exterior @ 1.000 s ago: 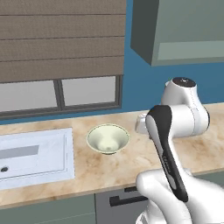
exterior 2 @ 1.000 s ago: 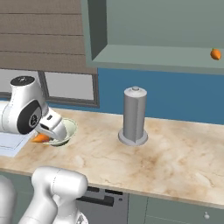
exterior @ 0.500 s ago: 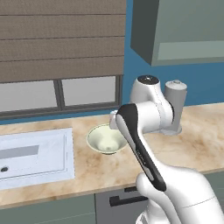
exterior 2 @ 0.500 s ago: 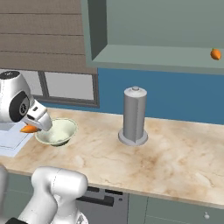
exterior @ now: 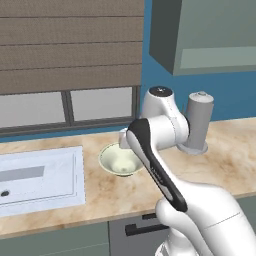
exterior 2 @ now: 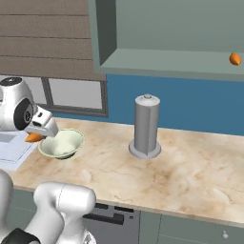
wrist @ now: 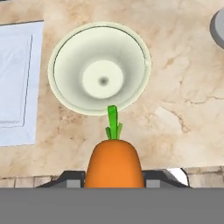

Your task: Pick the carrots from the cabinet and place them in one bowl. Pick the garlic from the sink and place it in the other bowl.

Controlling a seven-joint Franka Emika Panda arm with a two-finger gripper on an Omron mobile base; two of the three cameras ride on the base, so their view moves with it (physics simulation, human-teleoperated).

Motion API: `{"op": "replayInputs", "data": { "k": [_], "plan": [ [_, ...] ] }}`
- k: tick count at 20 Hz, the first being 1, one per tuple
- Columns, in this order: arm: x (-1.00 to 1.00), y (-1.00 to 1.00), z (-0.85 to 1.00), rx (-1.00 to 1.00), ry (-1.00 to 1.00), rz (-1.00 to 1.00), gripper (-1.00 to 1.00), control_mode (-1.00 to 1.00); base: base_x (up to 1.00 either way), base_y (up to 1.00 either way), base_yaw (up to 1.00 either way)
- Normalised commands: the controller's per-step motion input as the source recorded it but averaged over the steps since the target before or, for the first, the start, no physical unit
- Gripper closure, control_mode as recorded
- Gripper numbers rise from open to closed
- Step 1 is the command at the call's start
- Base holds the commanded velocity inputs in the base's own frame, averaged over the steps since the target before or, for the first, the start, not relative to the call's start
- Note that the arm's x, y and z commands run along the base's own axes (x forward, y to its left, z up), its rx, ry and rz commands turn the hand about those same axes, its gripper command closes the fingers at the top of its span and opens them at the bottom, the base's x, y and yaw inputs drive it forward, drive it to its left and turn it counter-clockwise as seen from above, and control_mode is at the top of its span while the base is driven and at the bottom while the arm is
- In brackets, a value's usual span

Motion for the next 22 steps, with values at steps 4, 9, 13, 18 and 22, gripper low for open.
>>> {"op": "replayInputs", "data": {
  "k": [4,9,13,18,22],
  "plan": [
    [0.54,0.09,-0.17,-0.04,0.00,0.14,1.00,-1.00,0.00,0.00,0.00],
    [0.52,0.11,-0.17,0.00,0.00,0.10,1.00,-1.00,0.00,0.00,0.00],
    [0.66,0.20,-0.42,-0.03,-0.01,0.03,1.00,-1.00,0.00,0.00,0.00],
    [0.29,0.11,-0.45,-0.05,0.00,0.00,1.00,-1.00,0.00,0.00,0.00],
    [0.15,0.00,-0.49,0.00,0.00,0.00,1.00,-1.00,0.00,0.00,0.00]
  ]
}}
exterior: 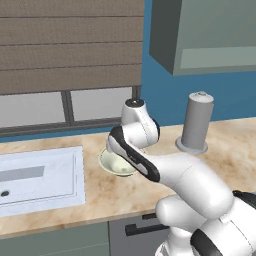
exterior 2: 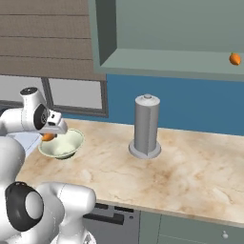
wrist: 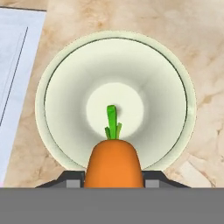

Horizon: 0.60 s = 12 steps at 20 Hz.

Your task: Pick the carrots from the cabinet and place them in one bowl. Pick the garlic from the sink and place it in the other bowl.

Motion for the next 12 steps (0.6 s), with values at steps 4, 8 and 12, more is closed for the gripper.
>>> {"op": "replayInputs", "data": {
  "k": [4,8,12],
  "plan": [
    [0.11,0.00,-0.19,0.01,0.01,0.00,1.00,-1.00,0.00,0.00,0.00],
    [0.34,0.00,-0.18,0.02,0.00,0.00,1.00,-1.00,0.00,0.00,0.00],
    [0.37,0.00,-0.15,0.00,0.02,0.00,1.00,-1.00,0.00,0.00,0.00]
  ]
}}
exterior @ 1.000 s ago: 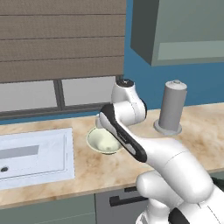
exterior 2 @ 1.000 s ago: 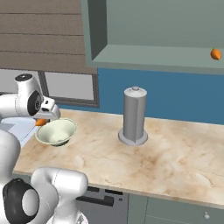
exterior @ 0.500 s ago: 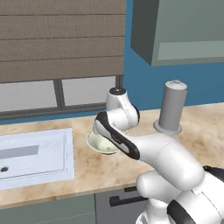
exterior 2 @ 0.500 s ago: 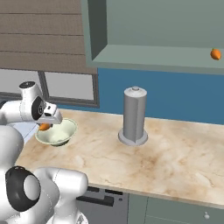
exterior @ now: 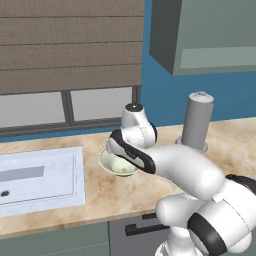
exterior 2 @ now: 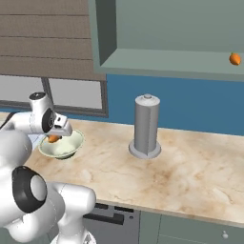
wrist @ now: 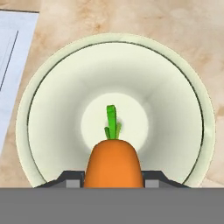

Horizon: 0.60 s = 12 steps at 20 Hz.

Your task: Pick the carrots from the cabinet and place them in one bowl. Pick the garlic from the sink and place it in the other bowl.

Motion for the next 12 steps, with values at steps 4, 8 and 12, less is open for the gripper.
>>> {"op": "replayInputs", "data": {
  "k": [4,8,12],
  "plan": [
    [0.49,0.00,0.00,0.00,0.00,0.00,1.00,-1.00,0.00,0.00,0.00],
    [0.26,0.00,0.00,0.00,0.00,0.00,1.00,-1.00,0.00,0.00,0.00],
    [0.05,0.01,-0.02,0.00,0.00,0.00,1.00,-1.00,0.00,0.00,0.00]
  ]
}}
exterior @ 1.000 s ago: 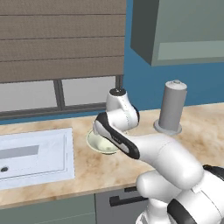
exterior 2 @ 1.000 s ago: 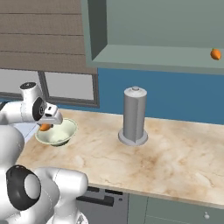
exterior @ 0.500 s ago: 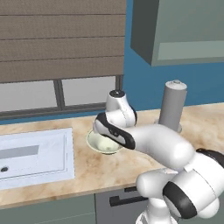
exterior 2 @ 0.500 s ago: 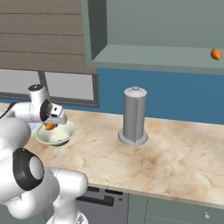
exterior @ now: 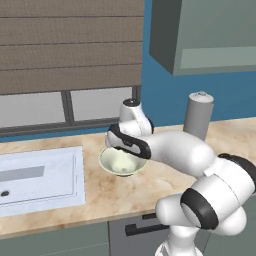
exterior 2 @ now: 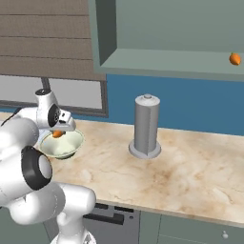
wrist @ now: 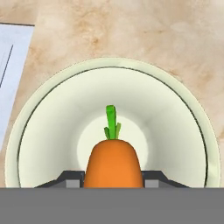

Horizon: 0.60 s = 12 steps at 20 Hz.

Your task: Pick the carrots from the cabinet and place them in one bowl. Pick the garlic from the sink and place it in the other bowl.

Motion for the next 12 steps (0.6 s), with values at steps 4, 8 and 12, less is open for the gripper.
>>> {"op": "replayInputs", "data": {
  "k": [4,8,12],
  "plan": [
    [-0.01,0.00,-0.19,0.00,-0.01,0.00,1.00,-1.00,0.00,0.00,0.00],
    [-0.01,0.00,-0.52,0.00,0.00,0.00,1.00,-1.00,0.00,0.00,0.00],
    [0.00,0.00,-0.53,0.00,-0.01,0.00,1.00,-1.00,0.00,0.00,0.00]
  ]
}}
